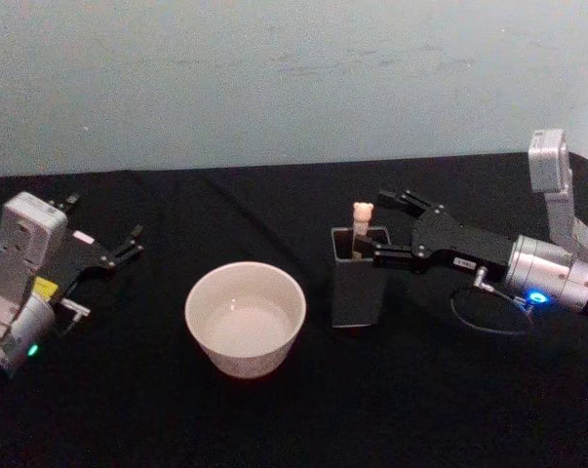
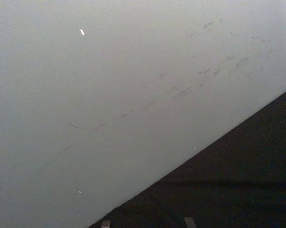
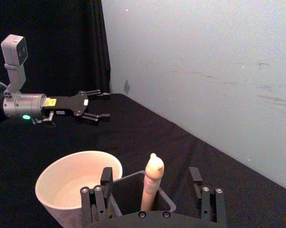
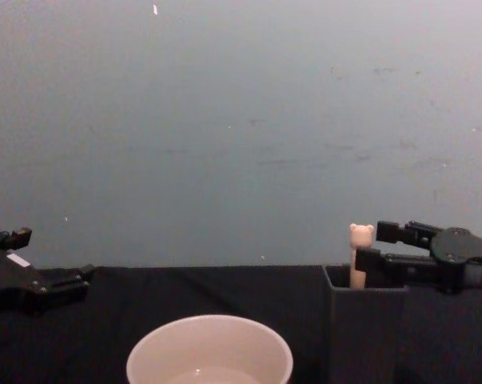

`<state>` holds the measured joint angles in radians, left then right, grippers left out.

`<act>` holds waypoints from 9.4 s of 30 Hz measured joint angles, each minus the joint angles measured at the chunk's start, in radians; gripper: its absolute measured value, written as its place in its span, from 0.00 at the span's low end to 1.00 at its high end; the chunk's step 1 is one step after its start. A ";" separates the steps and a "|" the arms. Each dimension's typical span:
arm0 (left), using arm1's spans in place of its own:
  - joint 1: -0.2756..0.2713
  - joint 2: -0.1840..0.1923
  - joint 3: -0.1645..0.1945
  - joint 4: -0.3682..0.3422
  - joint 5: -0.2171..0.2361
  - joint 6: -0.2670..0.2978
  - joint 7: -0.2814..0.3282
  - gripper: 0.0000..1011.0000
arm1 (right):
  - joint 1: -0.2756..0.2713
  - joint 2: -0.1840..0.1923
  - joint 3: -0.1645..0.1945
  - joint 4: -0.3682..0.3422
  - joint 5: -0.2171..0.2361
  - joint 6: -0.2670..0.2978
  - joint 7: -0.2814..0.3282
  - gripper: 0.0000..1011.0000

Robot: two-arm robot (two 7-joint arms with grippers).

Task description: Pick up the stirring spoon with one hand, stir inside the cup, then place it back in its original position.

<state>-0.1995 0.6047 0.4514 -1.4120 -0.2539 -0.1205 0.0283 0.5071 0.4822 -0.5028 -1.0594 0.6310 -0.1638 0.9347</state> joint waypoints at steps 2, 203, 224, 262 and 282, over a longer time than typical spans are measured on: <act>0.000 0.000 0.000 0.000 0.000 0.000 0.000 0.99 | 0.008 -0.005 -0.004 0.011 -0.002 -0.002 0.004 0.99; 0.000 0.000 0.000 0.000 0.000 0.000 0.000 0.99 | -0.020 -0.233 -0.108 -0.076 -0.257 -0.135 -0.236 0.21; 0.000 0.000 0.000 0.000 0.000 0.000 0.000 0.99 | -0.041 -0.226 -0.074 -0.079 -0.278 -0.140 -0.244 0.21; 0.000 0.000 0.000 0.000 0.000 0.000 0.000 0.99 | -0.082 -0.201 -0.119 -0.173 -0.237 -0.104 -0.194 0.21; 0.000 0.000 0.000 0.000 0.000 0.000 0.000 0.99 | -0.022 -0.240 -0.092 -0.068 -0.283 -0.134 -0.249 0.21</act>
<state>-0.1995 0.6047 0.4514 -1.4120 -0.2539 -0.1205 0.0283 0.4852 0.2421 -0.5946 -1.1274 0.3485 -0.2981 0.6855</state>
